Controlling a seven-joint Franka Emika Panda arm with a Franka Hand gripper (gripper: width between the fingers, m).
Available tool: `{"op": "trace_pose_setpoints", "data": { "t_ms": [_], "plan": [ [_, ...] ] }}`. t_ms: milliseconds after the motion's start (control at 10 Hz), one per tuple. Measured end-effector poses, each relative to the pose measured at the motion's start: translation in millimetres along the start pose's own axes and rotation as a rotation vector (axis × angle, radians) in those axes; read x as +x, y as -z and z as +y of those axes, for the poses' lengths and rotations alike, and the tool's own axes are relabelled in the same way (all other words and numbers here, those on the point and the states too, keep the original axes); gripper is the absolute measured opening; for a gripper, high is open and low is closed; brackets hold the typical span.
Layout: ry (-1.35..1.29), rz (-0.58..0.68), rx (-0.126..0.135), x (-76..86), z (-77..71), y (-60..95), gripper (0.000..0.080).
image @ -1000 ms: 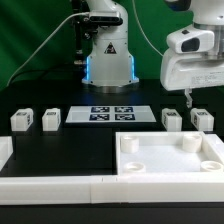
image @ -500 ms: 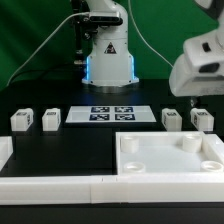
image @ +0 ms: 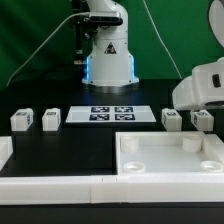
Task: Assemble one leg
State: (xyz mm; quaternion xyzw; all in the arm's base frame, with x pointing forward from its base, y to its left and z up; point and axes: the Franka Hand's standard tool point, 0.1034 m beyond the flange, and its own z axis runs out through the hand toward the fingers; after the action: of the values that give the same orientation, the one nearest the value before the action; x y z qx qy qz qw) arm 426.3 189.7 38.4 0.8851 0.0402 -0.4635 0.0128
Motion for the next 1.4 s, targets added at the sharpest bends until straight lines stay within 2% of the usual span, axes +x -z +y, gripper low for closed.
{"op": "trace_pose_setpoints", "data": {
  "t_ms": [300, 500, 900, 1400],
  "plan": [
    [0.000, -0.012, -0.008, 2.2, -1.4, -14.3, 0.0649],
    [0.001, -0.020, -0.010, 2.0, -2.0, -18.3, 0.0649],
    [0.002, -0.006, -0.006, 9.1, -1.8, -36.0, 0.0649],
    [0.003, -0.009, -0.012, 5.1, -1.7, -42.4, 0.0649]
  ]
}}
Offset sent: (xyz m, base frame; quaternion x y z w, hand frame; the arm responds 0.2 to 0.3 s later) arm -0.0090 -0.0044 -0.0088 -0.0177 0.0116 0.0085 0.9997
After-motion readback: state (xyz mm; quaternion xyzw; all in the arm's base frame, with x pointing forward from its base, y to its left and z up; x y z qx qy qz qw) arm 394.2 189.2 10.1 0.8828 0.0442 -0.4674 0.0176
